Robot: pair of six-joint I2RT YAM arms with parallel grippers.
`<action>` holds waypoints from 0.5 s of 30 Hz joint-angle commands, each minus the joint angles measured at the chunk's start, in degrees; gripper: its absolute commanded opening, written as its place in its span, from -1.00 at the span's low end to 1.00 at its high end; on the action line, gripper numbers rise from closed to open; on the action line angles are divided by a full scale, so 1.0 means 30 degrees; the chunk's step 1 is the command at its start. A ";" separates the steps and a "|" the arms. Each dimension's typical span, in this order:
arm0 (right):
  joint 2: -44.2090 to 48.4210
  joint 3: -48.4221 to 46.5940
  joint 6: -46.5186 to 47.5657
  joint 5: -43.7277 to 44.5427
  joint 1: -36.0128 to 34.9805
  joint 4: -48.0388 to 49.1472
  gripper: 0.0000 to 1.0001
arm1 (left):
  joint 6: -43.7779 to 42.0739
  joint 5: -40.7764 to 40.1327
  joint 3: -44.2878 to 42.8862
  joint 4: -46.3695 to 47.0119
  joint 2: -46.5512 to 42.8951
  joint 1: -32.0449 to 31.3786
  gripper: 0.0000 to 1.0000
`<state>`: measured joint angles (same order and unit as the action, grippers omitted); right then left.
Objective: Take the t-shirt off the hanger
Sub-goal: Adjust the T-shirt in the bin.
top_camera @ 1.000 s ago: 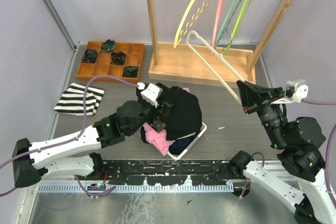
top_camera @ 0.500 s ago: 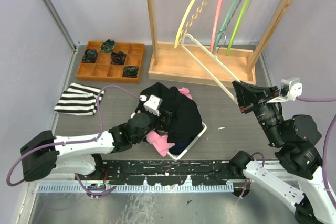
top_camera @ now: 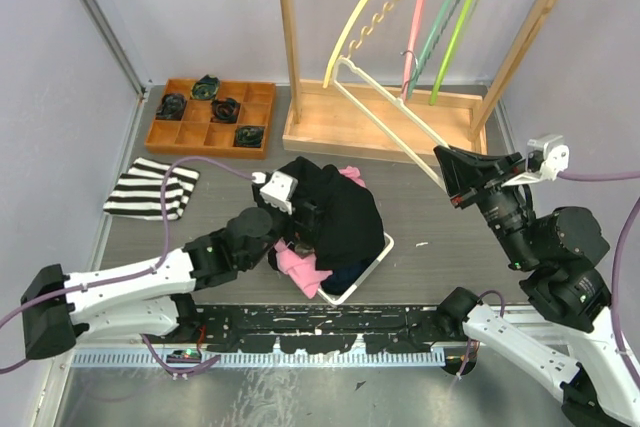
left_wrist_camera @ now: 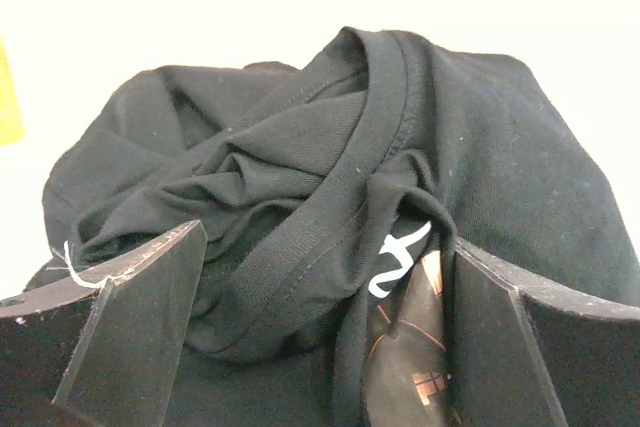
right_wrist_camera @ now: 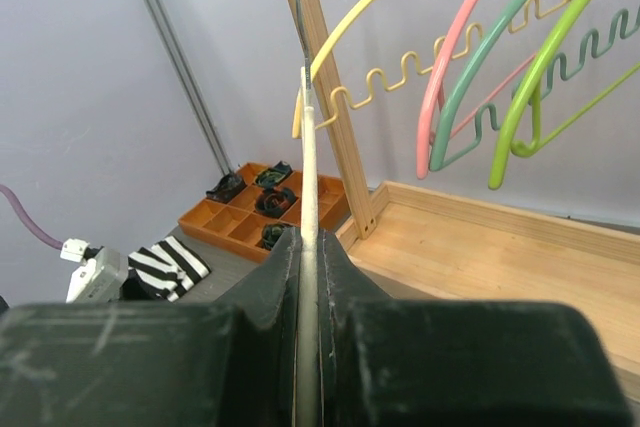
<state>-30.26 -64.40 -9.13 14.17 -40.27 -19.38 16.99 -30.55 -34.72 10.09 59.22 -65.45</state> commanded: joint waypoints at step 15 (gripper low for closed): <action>-0.1169 -0.2043 0.0036 -0.1991 0.0061 0.2367 -0.99 | -0.2488 -0.1033 -0.5226 -0.6605 -0.2775 -0.0014 0.96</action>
<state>-32.38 -68.99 -8.78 8.99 -40.27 -17.91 12.40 -31.16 -47.86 -7.40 53.56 -65.45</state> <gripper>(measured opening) 0.121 0.980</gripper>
